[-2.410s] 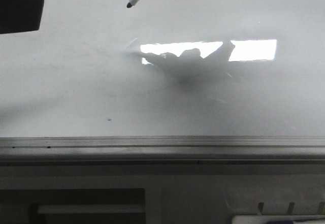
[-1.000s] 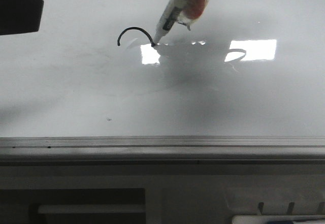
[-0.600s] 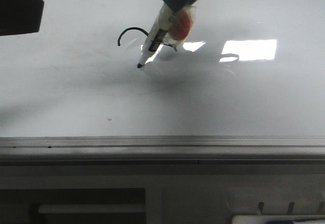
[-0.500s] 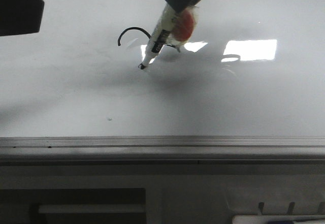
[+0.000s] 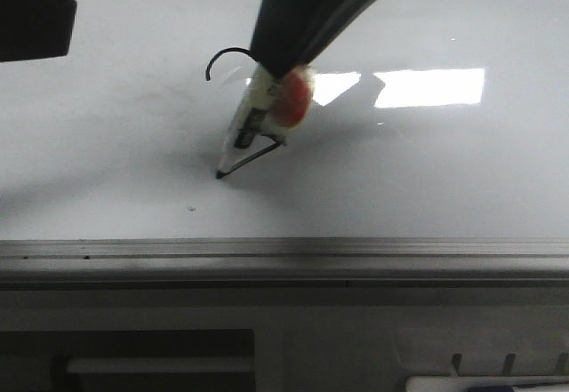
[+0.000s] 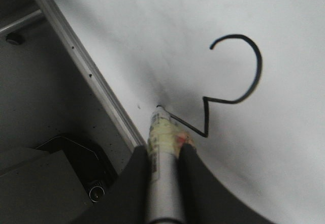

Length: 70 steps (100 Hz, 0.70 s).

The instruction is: Write number 3 on whiteboard

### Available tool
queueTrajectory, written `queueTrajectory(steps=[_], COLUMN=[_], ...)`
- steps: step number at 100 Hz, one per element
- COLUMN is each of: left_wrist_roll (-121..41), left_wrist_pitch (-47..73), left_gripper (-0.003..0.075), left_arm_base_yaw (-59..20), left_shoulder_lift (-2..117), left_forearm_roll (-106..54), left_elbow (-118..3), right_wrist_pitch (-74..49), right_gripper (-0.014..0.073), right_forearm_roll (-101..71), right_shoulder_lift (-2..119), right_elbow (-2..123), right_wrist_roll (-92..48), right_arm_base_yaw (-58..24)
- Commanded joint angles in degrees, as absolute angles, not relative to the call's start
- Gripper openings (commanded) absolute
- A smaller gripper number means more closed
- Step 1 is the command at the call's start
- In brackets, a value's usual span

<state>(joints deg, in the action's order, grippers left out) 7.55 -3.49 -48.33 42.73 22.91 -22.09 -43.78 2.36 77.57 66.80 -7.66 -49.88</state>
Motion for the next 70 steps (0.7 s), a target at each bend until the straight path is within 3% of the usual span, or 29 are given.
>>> queueTrajectory(steps=[1, 44, 70], left_wrist_roll=[8.01, 8.01, 8.01], left_wrist_pitch=[-7.28, -7.96, -9.52], left_gripper=[0.0365, 0.0365, 0.0365], left_arm_base_yaw=[-48.2, -48.47, -54.79], left_shoulder_lift=[42.5, 42.5, 46.45], left_forearm_roll=[22.11, 22.59, 31.24], left_elbow=[-23.85, -23.85, -23.85], right_wrist_pitch=[-38.31, -44.43, -44.84], right_gripper=[-0.0061, -0.0061, -0.0061], right_forearm_roll=[5.02, 5.02, 5.02], right_shoulder_lift=[77.33, 70.9, 70.47], right_elbow=[69.25, 70.11, 70.11], right_wrist_roll=[-7.85, -7.85, -7.85], right_arm_base_yaw=[-50.12, -54.21, -55.86])
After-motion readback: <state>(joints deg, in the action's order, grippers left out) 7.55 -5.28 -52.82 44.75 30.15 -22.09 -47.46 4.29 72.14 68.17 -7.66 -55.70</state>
